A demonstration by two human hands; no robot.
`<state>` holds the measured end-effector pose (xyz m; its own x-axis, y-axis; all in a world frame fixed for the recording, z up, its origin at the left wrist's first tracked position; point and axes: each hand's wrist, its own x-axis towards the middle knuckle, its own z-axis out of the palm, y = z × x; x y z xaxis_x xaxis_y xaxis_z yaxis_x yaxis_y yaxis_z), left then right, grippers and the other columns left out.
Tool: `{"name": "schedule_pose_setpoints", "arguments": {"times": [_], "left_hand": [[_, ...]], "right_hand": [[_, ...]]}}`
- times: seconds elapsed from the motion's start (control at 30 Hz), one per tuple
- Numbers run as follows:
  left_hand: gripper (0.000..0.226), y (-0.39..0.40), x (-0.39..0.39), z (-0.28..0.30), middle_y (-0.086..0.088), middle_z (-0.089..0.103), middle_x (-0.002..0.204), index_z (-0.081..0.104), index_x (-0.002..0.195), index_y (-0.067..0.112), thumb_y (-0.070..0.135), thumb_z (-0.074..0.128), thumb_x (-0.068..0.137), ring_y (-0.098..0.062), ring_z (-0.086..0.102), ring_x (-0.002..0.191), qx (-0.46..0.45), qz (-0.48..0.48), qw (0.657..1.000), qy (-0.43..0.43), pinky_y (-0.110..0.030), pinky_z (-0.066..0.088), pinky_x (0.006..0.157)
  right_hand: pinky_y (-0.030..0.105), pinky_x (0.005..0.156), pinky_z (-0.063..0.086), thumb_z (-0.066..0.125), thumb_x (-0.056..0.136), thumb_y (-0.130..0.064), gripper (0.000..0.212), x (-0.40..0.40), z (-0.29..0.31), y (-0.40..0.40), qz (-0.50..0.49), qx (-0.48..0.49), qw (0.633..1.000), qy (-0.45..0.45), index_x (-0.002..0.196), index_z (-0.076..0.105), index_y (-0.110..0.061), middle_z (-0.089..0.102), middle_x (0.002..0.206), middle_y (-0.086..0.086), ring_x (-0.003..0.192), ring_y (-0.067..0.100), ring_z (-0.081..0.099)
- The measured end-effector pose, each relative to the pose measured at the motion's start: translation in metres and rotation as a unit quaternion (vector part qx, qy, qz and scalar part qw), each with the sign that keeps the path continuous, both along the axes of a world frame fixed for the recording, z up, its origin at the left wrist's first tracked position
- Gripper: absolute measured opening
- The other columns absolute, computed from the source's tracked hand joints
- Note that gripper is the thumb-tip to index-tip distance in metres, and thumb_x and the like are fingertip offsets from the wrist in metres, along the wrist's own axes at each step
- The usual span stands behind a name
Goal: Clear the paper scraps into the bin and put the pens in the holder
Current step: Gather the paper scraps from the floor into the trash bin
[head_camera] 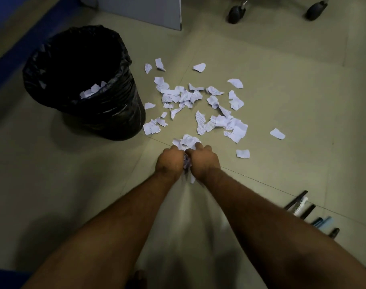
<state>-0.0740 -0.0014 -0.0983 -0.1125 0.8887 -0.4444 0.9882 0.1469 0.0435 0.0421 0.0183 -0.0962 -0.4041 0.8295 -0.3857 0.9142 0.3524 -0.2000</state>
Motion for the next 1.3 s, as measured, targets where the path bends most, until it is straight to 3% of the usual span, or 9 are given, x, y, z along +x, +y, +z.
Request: {"name": "schedule_pose_setpoints", "arguments": {"times": [0.17, 0.3, 0.4, 0.53, 0.8, 0.97, 1.07, 1.17, 1.3], "left_hand": [[0.022, -0.016, 0.007, 0.003, -0.012, 0.062, 0.117, 0.066, 0.105, 0.011, 0.024, 0.055, 0.093, -0.029, 0.062, 0.106, 0.044, 0.070, 0.995, -0.060, -0.034, 0.048, 0.088], [0.020, -0.019, 0.000, 0.010, -0.012, 0.070, 0.103, 0.070, 0.094, 0.011, 0.009, 0.052, 0.088, -0.032, 0.065, 0.095, 0.115, 0.188, 0.969, -0.114, -0.031, 0.049, 0.074], [0.024, -0.018, -0.007, 0.020, -0.014, 0.071, 0.107, 0.072, 0.104, 0.012, 0.008, 0.053, 0.090, -0.033, 0.065, 0.098, 0.140, 0.245, 0.946, -0.160, -0.032, 0.051, 0.079], [0.022, -0.010, -0.008, 0.045, -0.011, 0.072, 0.111, 0.072, 0.109, 0.011, 0.011, 0.060, 0.091, -0.029, 0.065, 0.103, 0.172, 0.286, 0.919, -0.209, -0.026, 0.047, 0.079], [0.015, 0.020, -0.026, 0.137, -0.008, 0.075, 0.098, 0.076, 0.094, 0.012, 0.009, 0.063, 0.086, -0.025, 0.068, 0.092, 0.260, 0.277, 0.884, -0.274, -0.025, 0.051, 0.079], [0.014, 0.039, -0.052, 0.215, -0.005, 0.073, 0.083, 0.071, 0.081, 0.013, 0.016, 0.058, 0.086, -0.023, 0.067, 0.075, 0.327, 0.286, 0.856, -0.278, -0.021, 0.045, 0.058], [0.017, 0.041, -0.098, 0.259, 0.000, 0.070, 0.081, 0.071, 0.084, 0.011, 0.023, 0.060, 0.088, -0.017, 0.063, 0.073, 0.363, 0.296, 0.853, -0.232, -0.016, 0.042, 0.052], [0.020, 0.039, -0.145, 0.286, -0.011, 0.073, 0.090, 0.073, 0.091, 0.009, 0.027, 0.066, 0.086, -0.029, 0.068, 0.086, 0.385, 0.265, 0.866, -0.176, -0.025, 0.051, 0.072], [0.030, 0.049, -0.189, 0.280, -0.017, 0.070, 0.102, 0.073, 0.097, 0.010, 0.035, 0.056, 0.094, -0.033, 0.065, 0.095, 0.290, 0.283, 0.904, -0.139, -0.032, 0.049, 0.076]], "right_hand": [[0.032, 0.076, 0.047, 0.074, 0.077, -0.026, 0.033, 0.006, -0.004, -0.012, -0.026, -0.033, 0.998, 0.051, 0.110, 0.068, -0.021, 0.055, 0.116, 0.009, 0.097, 0.033, 0.060], [0.027, 0.073, 0.043, 0.066, 0.081, -0.016, 0.019, 0.012, -0.003, -0.012, -0.121, -0.061, 0.983, 0.121, 0.098, 0.074, -0.015, 0.069, 0.099, 0.011, 0.091, 0.032, 0.065], [0.023, 0.066, 0.040, 0.070, 0.075, -0.011, 0.013, 0.013, 0.003, -0.011, -0.250, -0.065, 0.941, 0.220, 0.087, 0.075, -0.014, 0.074, 0.086, 0.011, 0.083, 0.032, 0.067], [0.023, 0.069, 0.042, 0.074, 0.082, -0.026, 0.013, 0.011, 0.023, -0.005, -0.368, -0.088, 0.868, 0.322, 0.088, 0.076, -0.015, 0.075, 0.088, 0.009, 0.081, 0.024, 0.065], [0.022, 0.057, 0.042, 0.073, 0.086, -0.036, 0.026, -0.026, 0.115, 0.024, -0.397, -0.043, 0.779, 0.485, 0.068, 0.067, -0.018, 0.061, 0.060, -0.005, 0.057, 0.009, 0.053], [0.024, 0.059, 0.049, 0.065, 0.085, -0.009, 0.012, -0.086, 0.192, 0.048, -0.364, -0.008, 0.753, 0.548, 0.078, 0.072, -0.017, 0.069, 0.067, -0.001, 0.062, 0.014, 0.062], [0.023, 0.063, 0.052, 0.067, 0.084, -0.013, 0.008, -0.136, 0.230, 0.060, -0.317, 0.008, 0.765, 0.560, 0.080, 0.074, -0.015, 0.072, 0.074, -0.001, 0.070, 0.016, 0.067], [0.023, 0.063, 0.051, 0.067, 0.084, -0.017, 0.009, -0.184, 0.251, 0.069, -0.262, -0.002, 0.799, 0.541, 0.081, 0.074, -0.012, 0.072, 0.072, 0.003, 0.069, 0.018, 0.068], [0.032, 0.073, 0.055, 0.063, 0.087, -0.032, 0.019, -0.221, 0.250, 0.077, -0.163, 0.016, 0.894, 0.417, 0.086, 0.072, -0.015, 0.074, 0.087, 0.008, 0.082, 0.027, 0.068]]}}
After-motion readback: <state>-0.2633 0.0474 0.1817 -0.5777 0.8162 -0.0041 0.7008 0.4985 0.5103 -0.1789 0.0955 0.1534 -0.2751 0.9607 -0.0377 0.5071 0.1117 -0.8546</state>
